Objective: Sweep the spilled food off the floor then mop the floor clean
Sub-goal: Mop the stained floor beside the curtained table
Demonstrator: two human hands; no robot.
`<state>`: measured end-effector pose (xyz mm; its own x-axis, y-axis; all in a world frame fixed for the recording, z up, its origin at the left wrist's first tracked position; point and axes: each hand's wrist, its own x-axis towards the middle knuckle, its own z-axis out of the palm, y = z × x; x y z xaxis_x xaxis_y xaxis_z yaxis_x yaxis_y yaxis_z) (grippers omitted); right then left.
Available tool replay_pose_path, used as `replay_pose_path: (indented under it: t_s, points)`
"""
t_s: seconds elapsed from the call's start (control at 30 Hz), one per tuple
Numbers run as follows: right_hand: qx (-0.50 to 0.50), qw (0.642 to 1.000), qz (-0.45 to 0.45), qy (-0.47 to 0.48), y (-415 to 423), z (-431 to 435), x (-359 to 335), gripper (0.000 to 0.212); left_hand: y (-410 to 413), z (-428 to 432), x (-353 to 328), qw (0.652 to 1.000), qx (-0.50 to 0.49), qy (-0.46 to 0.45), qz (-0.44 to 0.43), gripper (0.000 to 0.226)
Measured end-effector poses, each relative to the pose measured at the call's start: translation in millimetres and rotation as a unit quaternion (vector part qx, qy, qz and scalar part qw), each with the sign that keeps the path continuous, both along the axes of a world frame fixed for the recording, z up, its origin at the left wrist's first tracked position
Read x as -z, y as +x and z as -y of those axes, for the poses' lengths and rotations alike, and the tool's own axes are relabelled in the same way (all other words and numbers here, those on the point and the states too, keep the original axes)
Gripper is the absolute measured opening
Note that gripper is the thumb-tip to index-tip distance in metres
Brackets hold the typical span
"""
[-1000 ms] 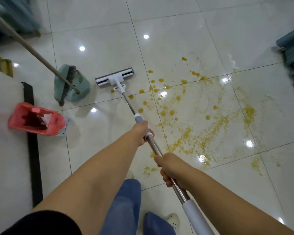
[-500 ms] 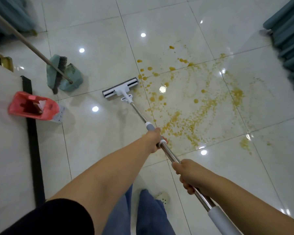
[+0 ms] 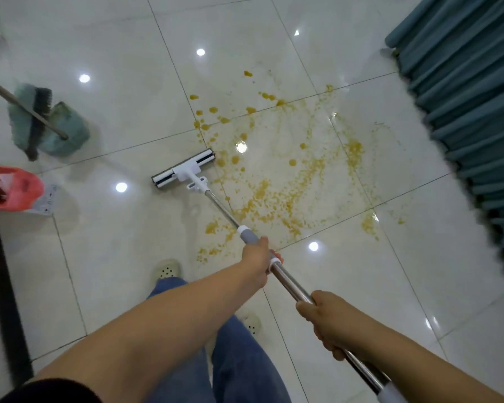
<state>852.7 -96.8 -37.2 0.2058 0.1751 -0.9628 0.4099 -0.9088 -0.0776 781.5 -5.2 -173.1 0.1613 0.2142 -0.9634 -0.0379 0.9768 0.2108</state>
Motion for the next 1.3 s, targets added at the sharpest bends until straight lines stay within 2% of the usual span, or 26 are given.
replay_pose_path:
  t_s: [0.23, 0.5, 0.67, 1.0, 1.1, 1.23, 1.3]
  points:
    - [0.022, 0.999, -0.009, 0.025, -68, -115, 32, 0.014, -64, -121, 23, 0.999, 0.013, 0.034, -0.021, 0.029]
    - [0.095, 0.992, -0.056, 0.058, -149, -260, 80, 0.021, -136, -280, 56, 0.996, 0.035, 0.064, -0.054, 0.030]
    - [0.090, 0.991, -0.065, 0.068, -173, -299, 102, 0.026, -156, -325, 71, 0.991, 0.083, 0.076, -0.079, 0.021]
    - [0.089, 0.992, -0.055, 0.068, -142, -201, 108, 0.025, -127, -236, 81, 0.982, 0.156, 0.061, -0.083, 0.025]
    - [0.079, 0.994, -0.054, 0.061, -129, -146, 99, 0.018, -115, -180, 78, 0.980, 0.173, 0.048, -0.084, 0.027]
    - [0.057, 0.997, -0.045, 0.029, -99, -55, 94, 0.015, -88, -86, 73, 0.979, 0.184, 0.031, -0.078, 0.043]
    - [0.048, 0.998, -0.042, 0.026, -78, -3, 95, 0.015, -70, -34, 69, 0.979, 0.189, 0.024, -0.078, 0.043]
